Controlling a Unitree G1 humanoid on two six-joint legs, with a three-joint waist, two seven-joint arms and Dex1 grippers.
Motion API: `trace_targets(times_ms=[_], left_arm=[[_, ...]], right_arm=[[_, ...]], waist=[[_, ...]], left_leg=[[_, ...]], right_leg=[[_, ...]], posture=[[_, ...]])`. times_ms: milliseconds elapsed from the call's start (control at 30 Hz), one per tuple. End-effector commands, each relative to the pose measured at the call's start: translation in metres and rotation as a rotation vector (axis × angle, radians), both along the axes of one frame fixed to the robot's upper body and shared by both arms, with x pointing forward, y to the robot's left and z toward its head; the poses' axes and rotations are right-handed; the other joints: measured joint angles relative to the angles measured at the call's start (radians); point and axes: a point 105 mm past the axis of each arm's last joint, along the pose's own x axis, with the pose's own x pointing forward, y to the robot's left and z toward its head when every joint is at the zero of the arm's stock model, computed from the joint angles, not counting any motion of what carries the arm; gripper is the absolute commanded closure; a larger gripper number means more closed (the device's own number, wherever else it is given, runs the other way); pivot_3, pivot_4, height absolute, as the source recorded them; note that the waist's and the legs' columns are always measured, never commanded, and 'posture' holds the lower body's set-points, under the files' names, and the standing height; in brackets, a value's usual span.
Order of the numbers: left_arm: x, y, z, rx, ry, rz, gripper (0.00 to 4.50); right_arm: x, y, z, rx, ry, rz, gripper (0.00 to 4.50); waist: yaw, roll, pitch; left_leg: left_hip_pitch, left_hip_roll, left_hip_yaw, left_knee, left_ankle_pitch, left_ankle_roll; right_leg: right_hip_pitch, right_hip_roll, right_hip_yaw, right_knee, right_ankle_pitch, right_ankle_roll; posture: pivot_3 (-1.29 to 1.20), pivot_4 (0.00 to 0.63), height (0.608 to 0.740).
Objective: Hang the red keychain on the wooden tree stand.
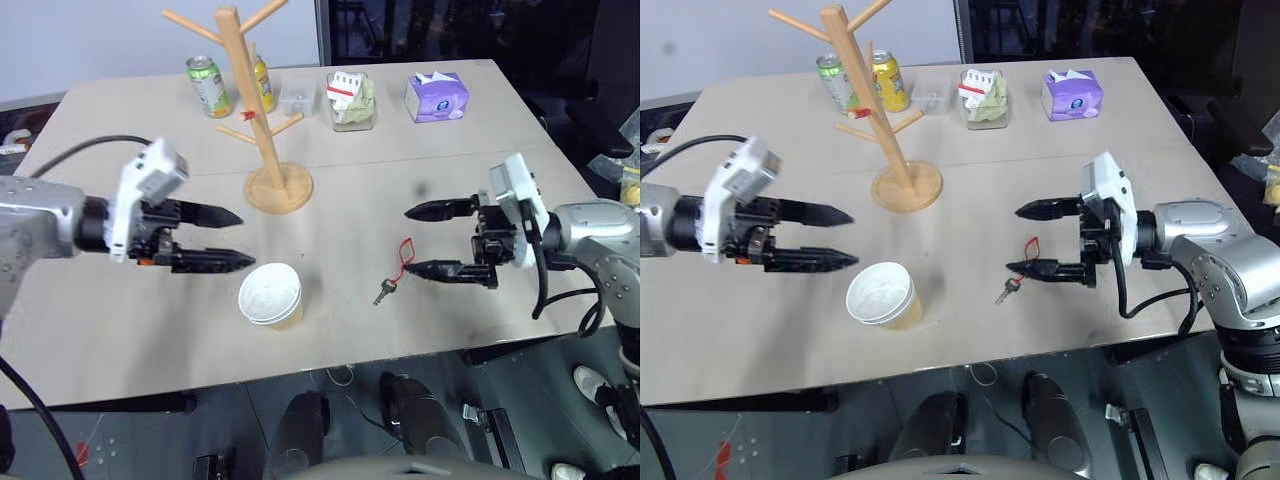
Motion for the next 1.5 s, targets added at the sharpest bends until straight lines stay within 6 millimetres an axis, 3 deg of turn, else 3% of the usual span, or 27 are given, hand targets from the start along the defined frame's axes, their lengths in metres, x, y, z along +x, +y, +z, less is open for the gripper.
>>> trace_targets(times_ms=[33,400,567,667,933,1167,1267,1367,1500], left_arm=[[0.003,-0.007,-0.001,0.057,-0.035,-0.080,0.00],[0.019,-0.020,-0.041,0.239,-0.039,-0.282,0.00],[0.018,-0.030,-0.048,0.247,-0.020,-0.363,0.00],[0.019,-0.030,-0.052,0.274,-0.016,-0.402,0.76],[0.019,-0.028,-0.056,0.292,-0.020,-0.431,4.48],[0.018,-0.017,-0.051,0.258,-0.035,-0.318,4.48],[0.023,-0.001,-0.027,0.165,-0.041,-0.126,4.48],[0.023,0.041,-0.005,0.125,-0.063,0.111,4.48],[0.025,0.099,0.010,0.098,-0.110,0.438,4.48]], right_arm=[[-0.021,0.012,0.012,0.026,-0.035,0.078,0.04],[-0.041,0.020,0.020,0.035,-0.065,0.108,0.04],[-0.044,0.020,0.022,0.029,-0.074,0.115,0.04],[-0.043,0.019,0.023,0.028,-0.079,0.107,0.00],[-0.041,0.020,0.023,0.026,-0.088,0.095,0.00],[-0.032,0.019,0.020,0.013,-0.087,0.089,0.00],[-0.023,0.018,0.018,0.015,-0.086,0.082,0.00],[-0.014,0.020,0.019,0.035,-0.086,0.074,0.00],[-0.006,0.026,0.023,0.067,-0.086,0.083,0.00]], waist=[[0.002,0.000,0.000],[0.010,0.000,0.000],[0.018,0.000,0.000],[0.018,0.000,0.000],[0.018,0.000,0.000],[0.016,0.000,0.000],[0.016,0.000,0.000],[0.008,0.000,0.000],[0.001,0.000,0.000]], left_leg=[[0.000,0.000,0.000,0.000,0.000,0.000],[-0.001,0.000,0.001,0.001,0.000,0.000],[-0.001,0.000,0.001,0.001,0.000,0.000],[-0.001,0.000,0.001,0.002,0.000,0.000],[-0.001,0.000,0.001,0.002,0.000,0.000],[0.000,0.000,0.001,0.002,0.000,0.000],[0.000,0.000,0.000,0.002,0.000,0.000],[0.000,0.001,0.001,0.002,0.000,0.000],[0.000,0.001,0.000,0.001,0.000,0.000]], right_leg=[[0.000,0.000,0.000,0.000,0.000,0.000],[0.000,0.000,0.001,0.000,0.000,0.000],[0.000,0.000,0.001,0.000,0.000,0.000],[0.000,0.000,0.001,0.000,0.000,0.000],[0.000,0.000,0.001,0.002,0.000,0.000],[0.000,0.000,0.001,0.002,0.000,0.000],[0.000,0.000,0.001,0.002,0.000,0.000],[-0.001,0.001,0.001,0.002,0.000,0.000],[-0.003,0.001,0.000,0.004,0.000,0.000]], posture=[[0.00,0.150,0.740],[0.00,0.150,0.740],[0.00,0.150,0.740],[0.00,0.150,0.740],[0.00,0.150,0.740],[0.00,0.150,0.740],[0.00,0.150,0.740],[0.00,0.150,0.740],[0.00,0.150,0.740]])
